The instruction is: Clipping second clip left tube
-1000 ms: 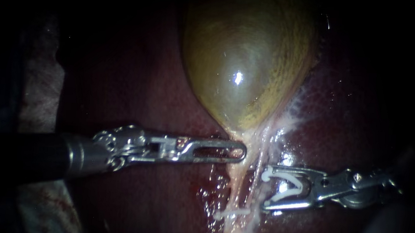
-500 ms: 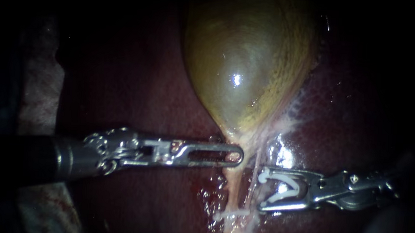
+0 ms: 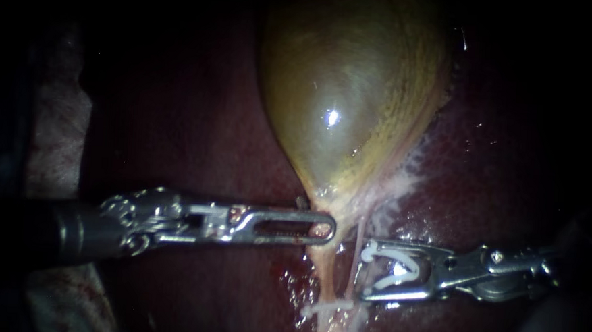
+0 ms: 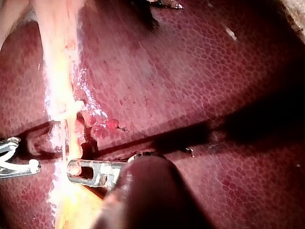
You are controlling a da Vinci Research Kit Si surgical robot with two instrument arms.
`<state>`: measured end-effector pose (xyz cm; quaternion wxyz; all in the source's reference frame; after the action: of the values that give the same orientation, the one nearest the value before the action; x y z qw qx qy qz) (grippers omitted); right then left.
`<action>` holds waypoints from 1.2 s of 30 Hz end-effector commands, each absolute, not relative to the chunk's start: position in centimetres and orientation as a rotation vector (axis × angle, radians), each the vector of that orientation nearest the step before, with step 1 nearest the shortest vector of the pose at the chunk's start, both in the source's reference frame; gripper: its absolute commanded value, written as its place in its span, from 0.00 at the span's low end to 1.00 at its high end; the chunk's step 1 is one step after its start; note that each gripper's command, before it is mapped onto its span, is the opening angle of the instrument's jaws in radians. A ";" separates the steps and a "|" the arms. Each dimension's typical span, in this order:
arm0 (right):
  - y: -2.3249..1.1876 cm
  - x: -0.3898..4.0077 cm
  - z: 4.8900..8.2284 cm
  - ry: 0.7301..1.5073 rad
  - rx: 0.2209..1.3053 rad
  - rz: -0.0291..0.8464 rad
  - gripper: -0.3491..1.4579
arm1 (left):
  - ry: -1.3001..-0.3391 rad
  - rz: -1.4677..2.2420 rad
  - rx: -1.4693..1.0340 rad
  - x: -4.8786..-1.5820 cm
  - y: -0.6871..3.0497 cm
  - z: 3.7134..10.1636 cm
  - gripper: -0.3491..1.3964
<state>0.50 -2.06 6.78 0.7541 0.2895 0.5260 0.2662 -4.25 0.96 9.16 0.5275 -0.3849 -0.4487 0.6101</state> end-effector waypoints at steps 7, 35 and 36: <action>-2.10 0.57 6.84 1.147 0.629 0.587 0.50 | -1.048 1.459 -0.922 -4.03 0.98 9.19 0.00; -2.43 1.02 7.34 1.140 0.681 0.691 0.49 | -1.041 1.457 -0.922 -4.04 0.93 9.14 0.00; -2.44 1.02 7.37 1.141 0.680 0.690 0.49 | -1.041 1.456 -0.922 -4.04 0.93 9.14 0.00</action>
<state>1.02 -2.44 7.38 0.7328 0.3089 0.5187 0.3138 -4.04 0.92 9.14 0.5347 -0.3868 -0.4368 0.6113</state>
